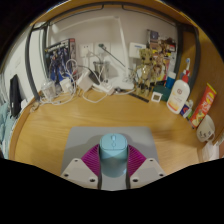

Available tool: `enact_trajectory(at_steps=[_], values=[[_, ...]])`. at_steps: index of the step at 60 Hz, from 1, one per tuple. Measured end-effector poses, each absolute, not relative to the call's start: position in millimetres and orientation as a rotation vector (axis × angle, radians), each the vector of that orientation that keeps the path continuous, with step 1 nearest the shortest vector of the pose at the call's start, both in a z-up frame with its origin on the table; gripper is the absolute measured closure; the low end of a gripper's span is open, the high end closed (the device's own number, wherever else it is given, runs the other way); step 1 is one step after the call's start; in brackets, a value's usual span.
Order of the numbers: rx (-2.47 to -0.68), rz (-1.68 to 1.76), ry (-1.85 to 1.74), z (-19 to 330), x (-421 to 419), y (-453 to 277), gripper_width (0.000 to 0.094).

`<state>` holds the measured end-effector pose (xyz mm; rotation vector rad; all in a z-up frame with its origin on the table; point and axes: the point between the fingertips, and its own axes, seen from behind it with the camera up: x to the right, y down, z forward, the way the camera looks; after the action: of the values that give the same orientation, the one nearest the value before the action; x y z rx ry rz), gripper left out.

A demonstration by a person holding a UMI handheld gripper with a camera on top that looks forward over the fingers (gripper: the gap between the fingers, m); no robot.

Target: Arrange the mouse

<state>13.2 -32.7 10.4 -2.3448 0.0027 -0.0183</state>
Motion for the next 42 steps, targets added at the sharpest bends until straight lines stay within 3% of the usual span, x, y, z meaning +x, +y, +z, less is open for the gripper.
enact_trajectory(at_steps=[6, 23, 32, 42], values=[[-2.401, -0.039, -0.001, -13.8, 11.4, -43.6, 0.0590], [-2.384, -0.048, 0.034, -13.7, 12.3, -43.2, 0.0415], [-2.433, -0.102, 0.031, -8.8, 18.5, -52.6, 0.0059], [-2.400, -0.018, 0.013, 34.3, 0.1, -63.9, 0.0078]])
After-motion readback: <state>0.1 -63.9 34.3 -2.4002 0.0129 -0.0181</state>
